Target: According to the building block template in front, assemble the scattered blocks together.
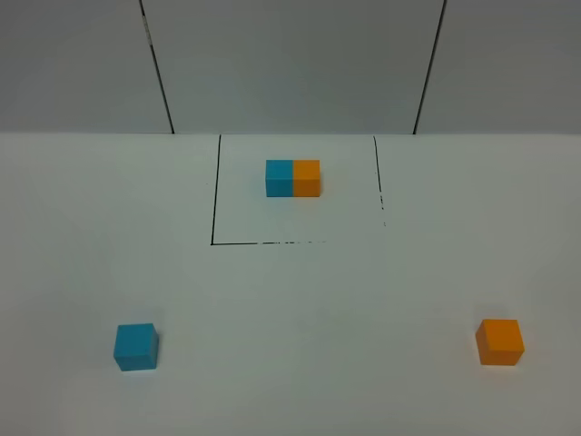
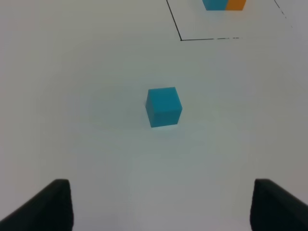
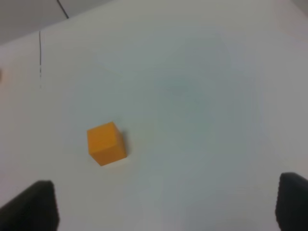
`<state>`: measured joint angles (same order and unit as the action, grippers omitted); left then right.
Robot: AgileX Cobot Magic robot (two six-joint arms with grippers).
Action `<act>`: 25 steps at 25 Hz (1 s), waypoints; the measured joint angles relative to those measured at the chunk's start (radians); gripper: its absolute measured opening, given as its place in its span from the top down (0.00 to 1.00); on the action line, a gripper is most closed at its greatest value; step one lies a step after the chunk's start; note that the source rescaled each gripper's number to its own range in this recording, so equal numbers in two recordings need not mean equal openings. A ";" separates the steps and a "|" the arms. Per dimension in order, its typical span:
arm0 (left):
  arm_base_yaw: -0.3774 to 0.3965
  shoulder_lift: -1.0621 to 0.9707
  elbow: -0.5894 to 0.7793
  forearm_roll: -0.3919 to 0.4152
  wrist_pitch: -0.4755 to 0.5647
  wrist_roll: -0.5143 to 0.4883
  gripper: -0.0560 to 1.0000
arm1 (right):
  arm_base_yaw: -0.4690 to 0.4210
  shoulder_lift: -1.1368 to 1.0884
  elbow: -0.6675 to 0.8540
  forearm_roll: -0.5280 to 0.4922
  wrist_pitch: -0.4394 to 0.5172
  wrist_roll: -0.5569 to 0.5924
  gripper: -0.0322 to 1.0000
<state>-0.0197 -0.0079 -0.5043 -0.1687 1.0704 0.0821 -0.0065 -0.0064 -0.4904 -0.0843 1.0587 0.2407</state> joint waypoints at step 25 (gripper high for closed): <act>0.000 0.000 0.000 0.000 0.000 0.000 0.39 | 0.000 0.000 0.000 0.000 0.000 0.000 0.19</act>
<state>-0.0197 -0.0079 -0.5043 -0.1687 1.0704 0.0821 -0.0065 -0.0064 -0.4904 -0.0843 1.0587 0.2407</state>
